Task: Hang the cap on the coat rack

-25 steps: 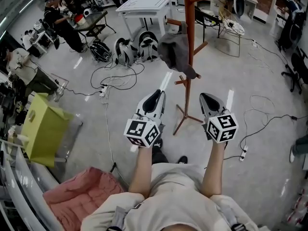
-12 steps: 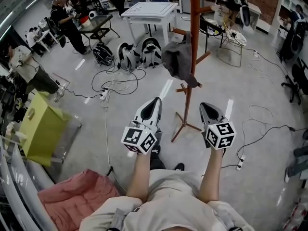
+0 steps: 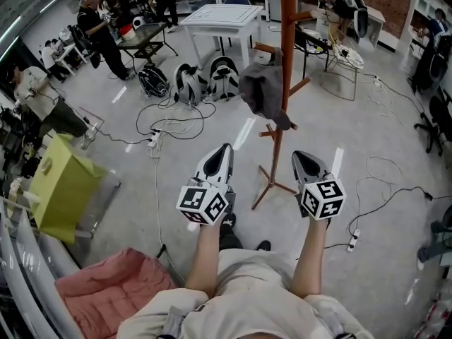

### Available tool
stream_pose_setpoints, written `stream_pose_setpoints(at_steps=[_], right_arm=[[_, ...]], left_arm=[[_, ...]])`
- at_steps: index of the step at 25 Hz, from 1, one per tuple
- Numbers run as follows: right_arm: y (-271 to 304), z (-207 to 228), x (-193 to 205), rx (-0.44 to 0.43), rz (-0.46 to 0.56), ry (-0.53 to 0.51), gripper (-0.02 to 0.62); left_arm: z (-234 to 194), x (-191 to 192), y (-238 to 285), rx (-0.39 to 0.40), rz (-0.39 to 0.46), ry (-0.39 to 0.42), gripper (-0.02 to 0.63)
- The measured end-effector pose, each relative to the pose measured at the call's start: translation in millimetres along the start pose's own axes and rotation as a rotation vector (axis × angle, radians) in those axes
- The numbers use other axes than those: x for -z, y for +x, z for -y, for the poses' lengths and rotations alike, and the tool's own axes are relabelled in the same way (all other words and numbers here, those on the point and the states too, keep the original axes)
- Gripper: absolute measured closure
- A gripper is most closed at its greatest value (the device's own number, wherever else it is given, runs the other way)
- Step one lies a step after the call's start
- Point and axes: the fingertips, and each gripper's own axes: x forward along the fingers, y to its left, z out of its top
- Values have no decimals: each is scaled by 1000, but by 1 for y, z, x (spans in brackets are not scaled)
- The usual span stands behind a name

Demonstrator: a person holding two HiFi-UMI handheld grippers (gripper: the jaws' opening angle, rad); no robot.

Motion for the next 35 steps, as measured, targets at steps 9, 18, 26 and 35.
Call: stream_pose_setpoints(at_steps=[9, 18, 26, 35], right_arm=[[-3, 1, -2, -3, 22, 18, 594], [-3, 1, -6, 6, 27, 3, 594], [-7, -1, -5, 4, 27, -3, 594], [-6, 0, -4, -12, 24, -6, 594]], left_arm=[[5, 10, 1, 25, -37, 1, 600], [9, 15, 5, 54, -82, 52, 600], [12, 19, 0, 53, -98, 75, 600], [12, 22, 2, 58, -102, 69, 600]])
